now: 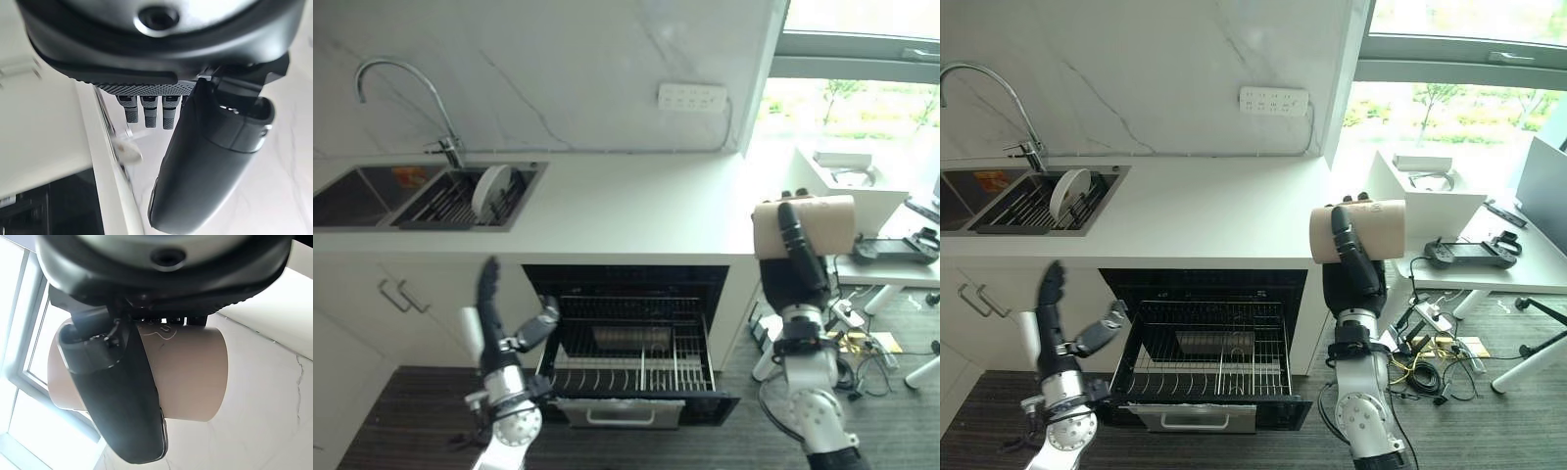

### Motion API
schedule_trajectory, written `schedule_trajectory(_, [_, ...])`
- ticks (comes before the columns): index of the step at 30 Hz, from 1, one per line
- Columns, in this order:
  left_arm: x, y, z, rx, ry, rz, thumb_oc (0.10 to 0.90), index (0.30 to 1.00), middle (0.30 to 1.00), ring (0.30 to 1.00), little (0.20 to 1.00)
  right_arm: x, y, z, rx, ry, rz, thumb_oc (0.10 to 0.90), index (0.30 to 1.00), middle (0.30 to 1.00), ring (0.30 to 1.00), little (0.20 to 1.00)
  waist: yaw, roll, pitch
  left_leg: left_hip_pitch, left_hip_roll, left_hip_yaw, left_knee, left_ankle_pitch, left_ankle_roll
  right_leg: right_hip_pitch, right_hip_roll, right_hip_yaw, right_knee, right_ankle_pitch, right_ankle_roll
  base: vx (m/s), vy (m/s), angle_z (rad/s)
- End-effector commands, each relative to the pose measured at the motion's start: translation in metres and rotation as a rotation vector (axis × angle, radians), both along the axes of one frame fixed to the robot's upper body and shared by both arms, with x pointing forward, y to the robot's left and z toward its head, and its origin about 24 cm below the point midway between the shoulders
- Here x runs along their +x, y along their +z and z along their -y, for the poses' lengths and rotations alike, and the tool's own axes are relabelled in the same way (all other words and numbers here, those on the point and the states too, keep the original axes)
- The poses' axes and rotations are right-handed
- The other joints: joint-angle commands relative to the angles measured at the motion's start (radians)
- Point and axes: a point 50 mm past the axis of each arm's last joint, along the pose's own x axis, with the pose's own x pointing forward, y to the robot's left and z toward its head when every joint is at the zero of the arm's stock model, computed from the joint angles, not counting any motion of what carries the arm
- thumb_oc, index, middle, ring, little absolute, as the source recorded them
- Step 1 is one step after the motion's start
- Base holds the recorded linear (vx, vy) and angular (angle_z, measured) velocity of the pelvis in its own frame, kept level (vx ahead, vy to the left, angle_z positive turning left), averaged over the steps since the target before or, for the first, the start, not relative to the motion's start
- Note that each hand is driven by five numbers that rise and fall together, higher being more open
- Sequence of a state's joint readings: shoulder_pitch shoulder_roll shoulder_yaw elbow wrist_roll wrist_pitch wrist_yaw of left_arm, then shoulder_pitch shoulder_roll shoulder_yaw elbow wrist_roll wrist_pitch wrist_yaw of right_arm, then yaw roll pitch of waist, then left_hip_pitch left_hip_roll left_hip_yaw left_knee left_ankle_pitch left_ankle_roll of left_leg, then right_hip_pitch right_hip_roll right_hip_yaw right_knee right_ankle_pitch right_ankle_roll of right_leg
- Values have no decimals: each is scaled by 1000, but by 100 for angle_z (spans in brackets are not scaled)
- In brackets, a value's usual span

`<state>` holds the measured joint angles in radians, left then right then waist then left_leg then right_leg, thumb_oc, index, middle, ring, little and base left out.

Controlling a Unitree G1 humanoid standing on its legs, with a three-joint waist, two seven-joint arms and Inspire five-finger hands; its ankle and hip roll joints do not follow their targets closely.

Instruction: Place the dishes in the dishwasher.

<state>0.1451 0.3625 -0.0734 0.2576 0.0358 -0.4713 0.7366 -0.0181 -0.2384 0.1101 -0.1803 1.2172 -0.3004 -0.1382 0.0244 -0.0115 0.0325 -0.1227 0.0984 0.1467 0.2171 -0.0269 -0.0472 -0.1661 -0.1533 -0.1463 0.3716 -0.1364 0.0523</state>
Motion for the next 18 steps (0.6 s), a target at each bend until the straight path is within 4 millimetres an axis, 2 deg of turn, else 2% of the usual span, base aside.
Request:
schedule_trajectory(1, [33,45,14,32,-121,239,800,900,900,900,900,2,56,-8,-58,-2,307,400,300,300,300,300,-6,-15,-9,29,-14,-49,83,-150,20,74,-17,-12,-72,34,55,0,0,0])
schedule_trajectory(2, [31,42,3,3,-93,214,800,900,900,900,900,1,54,-6,-101,-3,290,400,300,300,300,300,-9,-12,-11,28,-15,-50,83,-149,19,73,-16,-11,-72,32,54,0,0,0])
schedule_trajectory(5, [31,41,0,-17,-122,191,800,900,900,900,900,2,49,-10,-188,33,256,400,300,300,300,300,-13,-12,-12,28,-13,-50,83,-147,18,73,-17,-12,-72,32,54,0,0,0])
schedule_trajectory(7, [34,39,5,7,-226,112,800,900,900,900,900,3,41,-14,-300,89,204,400,300,300,300,300,-14,-12,-10,26,-12,-50,83,-144,15,71,-18,-14,-72,33,56,0,0,0])
schedule_trajectory(9, [36,39,8,63,-357,16,800,900,900,900,900,3,28,-7,-409,137,150,400,300,300,300,300,-17,-9,-7,24,-11,-51,83,-139,13,71,-20,-20,-72,34,59,0,0,0])
schedule_trajectory(13, [40,40,10,81,-492,-80,800,900,900,900,900,1,20,-2,-484,174,116,400,300,300,300,300,-24,-5,-5,24,-10,-50,83,-137,13,71,-20,-23,-72,33,64,0,0,0])
schedule_trajectory(18, [48,34,17,132,-712,-293,800,900,900,900,900,2,15,3,-543,215,90,400,300,300,300,300,-41,13,2,27,-5,-40,83,-134,12,70,-18,-20,-72,37,71,-16,13,-1])
